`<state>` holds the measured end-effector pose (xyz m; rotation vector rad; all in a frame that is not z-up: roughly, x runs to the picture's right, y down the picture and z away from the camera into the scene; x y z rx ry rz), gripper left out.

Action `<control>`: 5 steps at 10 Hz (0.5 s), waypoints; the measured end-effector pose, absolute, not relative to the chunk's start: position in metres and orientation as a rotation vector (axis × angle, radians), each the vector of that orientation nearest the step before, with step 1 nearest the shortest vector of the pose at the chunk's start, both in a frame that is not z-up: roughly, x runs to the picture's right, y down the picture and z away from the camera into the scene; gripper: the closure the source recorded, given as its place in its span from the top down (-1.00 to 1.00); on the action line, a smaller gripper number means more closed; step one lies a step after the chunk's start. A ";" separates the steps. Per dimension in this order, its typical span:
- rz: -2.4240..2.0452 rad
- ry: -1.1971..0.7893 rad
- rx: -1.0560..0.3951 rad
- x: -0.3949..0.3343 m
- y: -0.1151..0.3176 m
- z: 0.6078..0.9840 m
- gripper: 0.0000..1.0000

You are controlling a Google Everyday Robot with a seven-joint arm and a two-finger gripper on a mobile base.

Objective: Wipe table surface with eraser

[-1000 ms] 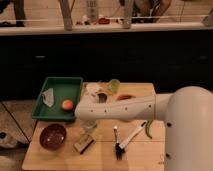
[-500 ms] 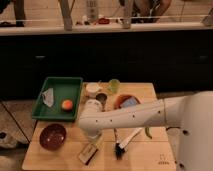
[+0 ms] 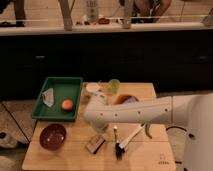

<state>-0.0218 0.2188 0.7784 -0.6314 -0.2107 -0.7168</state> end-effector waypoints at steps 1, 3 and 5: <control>-0.722 -0.215 -0.627 -0.028 0.211 0.782 -0.99; -0.750 -0.237 -0.629 -0.051 0.208 0.789 -0.99; -0.793 -0.281 -0.634 -0.085 0.213 0.793 -0.99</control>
